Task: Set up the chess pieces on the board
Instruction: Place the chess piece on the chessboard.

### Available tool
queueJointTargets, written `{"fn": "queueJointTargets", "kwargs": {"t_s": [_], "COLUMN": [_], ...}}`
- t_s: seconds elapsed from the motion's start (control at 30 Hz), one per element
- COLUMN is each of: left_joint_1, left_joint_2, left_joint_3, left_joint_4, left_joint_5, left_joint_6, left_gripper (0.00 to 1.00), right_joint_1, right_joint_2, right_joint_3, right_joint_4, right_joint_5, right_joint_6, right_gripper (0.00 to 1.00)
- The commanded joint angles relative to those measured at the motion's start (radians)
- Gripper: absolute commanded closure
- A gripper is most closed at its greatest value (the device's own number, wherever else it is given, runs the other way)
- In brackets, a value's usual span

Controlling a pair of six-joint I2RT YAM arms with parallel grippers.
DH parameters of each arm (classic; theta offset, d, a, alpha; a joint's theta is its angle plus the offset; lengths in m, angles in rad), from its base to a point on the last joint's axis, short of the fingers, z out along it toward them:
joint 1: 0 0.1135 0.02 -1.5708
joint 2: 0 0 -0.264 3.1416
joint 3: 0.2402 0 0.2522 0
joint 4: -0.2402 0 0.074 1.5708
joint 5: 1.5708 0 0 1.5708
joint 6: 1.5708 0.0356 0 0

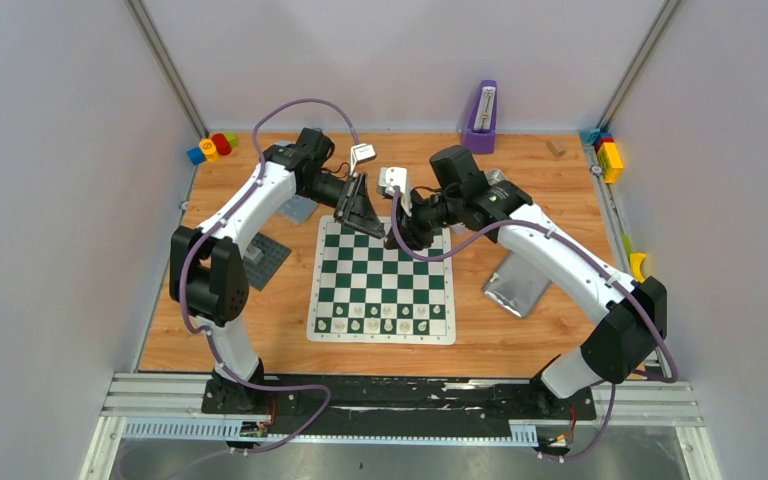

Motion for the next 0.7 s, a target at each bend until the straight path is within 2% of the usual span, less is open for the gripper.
{"fn": "queueJointTargets", "kwargs": {"t_s": [0.0,0.67], "left_joint_1": [-0.012,-0.020], "left_joint_2": [0.010,0.020], "left_joint_3": [0.037,0.053], "left_joint_4": [-0.012,-0.014], "left_joint_5": [0.038,0.052], "left_joint_6": [0.020,0.020], "left_gripper": [0.53,0.69], "right_joint_1": [0.007,0.014], "right_joint_2": [-0.003,-0.004], "right_joint_3": [0.018,0.009], "right_joint_4": [0.024,0.024], "right_joint_5": [-0.005,0.012], "right_joint_6": [-0.019,-0.026], "right_gripper": [0.93,0.94]}}
